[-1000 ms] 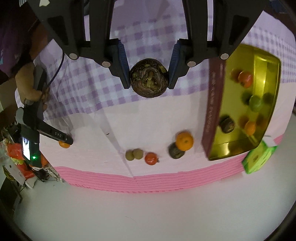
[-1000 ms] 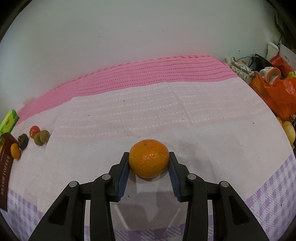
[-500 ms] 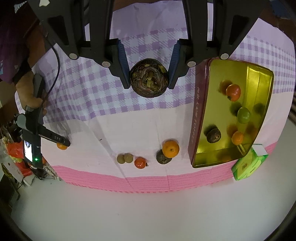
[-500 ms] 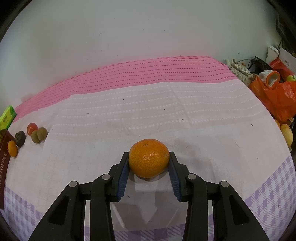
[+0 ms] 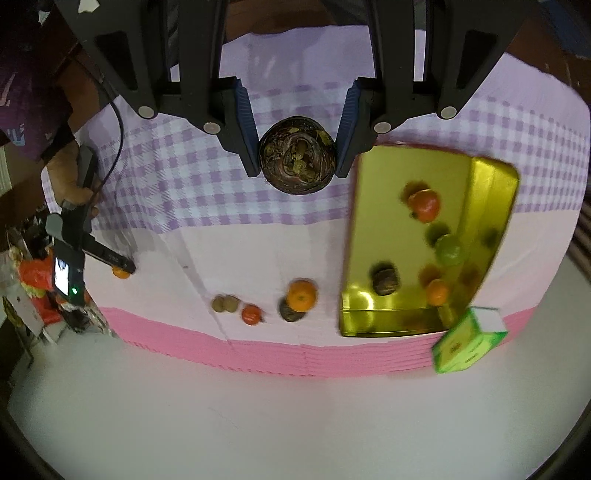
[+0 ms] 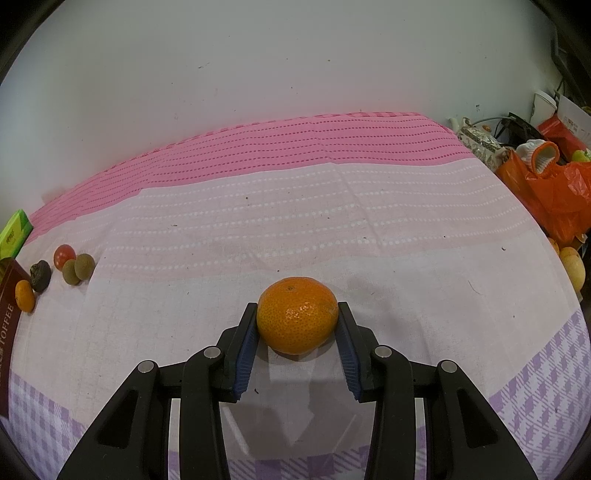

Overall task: Organize fruits
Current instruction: 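Carry the dark brown fruit into the tin with the left gripper and open it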

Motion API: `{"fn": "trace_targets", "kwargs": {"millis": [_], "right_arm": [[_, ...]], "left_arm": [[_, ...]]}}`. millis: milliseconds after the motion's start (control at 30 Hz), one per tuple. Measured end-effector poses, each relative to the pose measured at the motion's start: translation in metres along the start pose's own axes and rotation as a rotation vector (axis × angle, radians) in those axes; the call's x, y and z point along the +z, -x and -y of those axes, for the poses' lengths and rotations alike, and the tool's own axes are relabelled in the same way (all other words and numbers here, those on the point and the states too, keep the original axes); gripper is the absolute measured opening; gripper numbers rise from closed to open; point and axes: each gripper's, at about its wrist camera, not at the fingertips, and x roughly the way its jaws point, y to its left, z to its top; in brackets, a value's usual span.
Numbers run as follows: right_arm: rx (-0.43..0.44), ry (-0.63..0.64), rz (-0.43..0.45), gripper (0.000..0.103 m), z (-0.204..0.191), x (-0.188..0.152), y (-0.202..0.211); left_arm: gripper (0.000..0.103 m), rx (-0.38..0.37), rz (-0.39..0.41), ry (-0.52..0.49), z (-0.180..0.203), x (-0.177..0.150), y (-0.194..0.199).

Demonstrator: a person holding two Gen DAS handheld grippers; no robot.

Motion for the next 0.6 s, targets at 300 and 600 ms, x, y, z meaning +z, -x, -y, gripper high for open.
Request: {"fn": "trace_targets", "kwargs": {"millis": [300,600], "right_arm": [[0.001,0.0,0.0,0.041,0.0,0.0,0.0],[-0.001,0.002,0.0,0.041,0.0,0.0,0.0]], "left_arm": [[0.036,0.128,0.042,0.089,-0.075,0.008,0.022],[0.036,0.206,0.081,0.141,-0.125,0.026,0.014]]}}
